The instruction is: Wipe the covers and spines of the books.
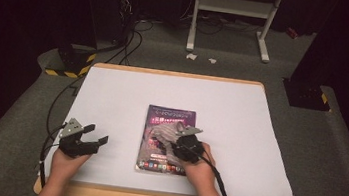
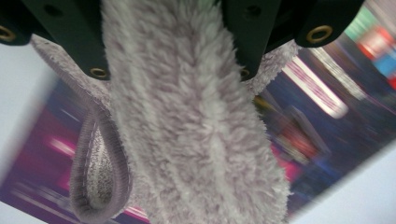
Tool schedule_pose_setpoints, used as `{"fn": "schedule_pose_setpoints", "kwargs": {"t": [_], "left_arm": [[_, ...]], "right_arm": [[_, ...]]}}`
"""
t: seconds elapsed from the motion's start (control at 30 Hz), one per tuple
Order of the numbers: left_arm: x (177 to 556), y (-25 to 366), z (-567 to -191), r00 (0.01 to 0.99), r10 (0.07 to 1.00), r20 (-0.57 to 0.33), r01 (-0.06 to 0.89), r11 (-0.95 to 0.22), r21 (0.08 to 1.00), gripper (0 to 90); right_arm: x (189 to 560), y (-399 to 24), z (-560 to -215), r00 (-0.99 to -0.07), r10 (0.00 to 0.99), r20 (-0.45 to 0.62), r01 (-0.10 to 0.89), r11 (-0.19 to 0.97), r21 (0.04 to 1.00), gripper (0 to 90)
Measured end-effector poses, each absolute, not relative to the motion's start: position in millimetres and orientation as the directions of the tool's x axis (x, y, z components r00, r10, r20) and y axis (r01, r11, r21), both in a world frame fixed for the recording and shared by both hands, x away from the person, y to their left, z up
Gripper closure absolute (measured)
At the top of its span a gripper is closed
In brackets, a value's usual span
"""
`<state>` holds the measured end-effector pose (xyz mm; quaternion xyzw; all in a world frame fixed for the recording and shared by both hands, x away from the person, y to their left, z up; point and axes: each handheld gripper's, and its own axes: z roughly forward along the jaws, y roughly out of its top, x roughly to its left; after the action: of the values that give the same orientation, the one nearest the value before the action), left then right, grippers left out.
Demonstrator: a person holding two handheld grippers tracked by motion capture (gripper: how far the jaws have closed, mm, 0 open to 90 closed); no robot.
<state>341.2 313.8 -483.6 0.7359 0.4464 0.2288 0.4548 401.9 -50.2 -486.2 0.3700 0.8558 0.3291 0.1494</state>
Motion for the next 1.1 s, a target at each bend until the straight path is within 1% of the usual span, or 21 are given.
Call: {"fn": "schedule_pose_setpoints", "kwargs": {"t": [0.2, 0.27, 0.33, 0.4, 0.5, 0.73, 0.83, 0.97, 1.1], "left_arm": [[342, 317, -484, 0.497, 0.865, -0.077, 0.446, -0.178, 0.877, 25.3], [342, 317, -483, 0.499, 0.863, -0.08, 0.446, -0.177, 0.878, 25.3], [341, 316, -483, 0.5, 0.862, -0.079, 0.442, -0.176, 0.88, 25.4], [341, 316, -483, 0.502, 0.862, -0.079, 0.442, -0.177, 0.879, 25.4], [341, 314, -483, 0.503, 0.861, -0.08, 0.445, -0.178, 0.878, 25.4], [342, 313, -484, 0.502, 0.861, -0.083, 0.452, -0.179, 0.874, 25.4], [342, 314, -483, 0.5, 0.862, -0.085, 0.449, -0.174, 0.877, 25.4], [343, 314, -483, 0.502, 0.86, -0.088, 0.451, -0.174, 0.875, 25.6], [343, 313, -483, 0.503, 0.86, -0.091, 0.451, -0.171, 0.876, 25.5]], "right_arm": [[397, 17, -486, -0.764, 0.645, -0.015, 0.47, 0.572, 0.673, 68.4], [393, 30, -487, -0.777, 0.628, -0.027, 0.451, 0.586, 0.674, 68.3], [392, 31, -487, -0.777, 0.629, -0.016, 0.456, 0.581, 0.674, 68.3], [393, 24, -486, -0.778, 0.628, -0.011, 0.459, 0.58, 0.673, 68.2], [393, 0, -486, -0.753, 0.657, -0.026, 0.476, 0.571, 0.669, 68.2], [397, -82, -485, -0.631, 0.776, -0.018, 0.568, 0.478, 0.67, 68.3], [401, -107, -484, -0.586, 0.81, -0.017, 0.595, 0.445, 0.669, 68.2], [414, -120, -485, -0.554, 0.832, -0.012, 0.61, 0.416, 0.674, 67.3], [429, -115, -484, -0.546, 0.838, -0.015, 0.617, 0.414, 0.669, 67.4]]}}
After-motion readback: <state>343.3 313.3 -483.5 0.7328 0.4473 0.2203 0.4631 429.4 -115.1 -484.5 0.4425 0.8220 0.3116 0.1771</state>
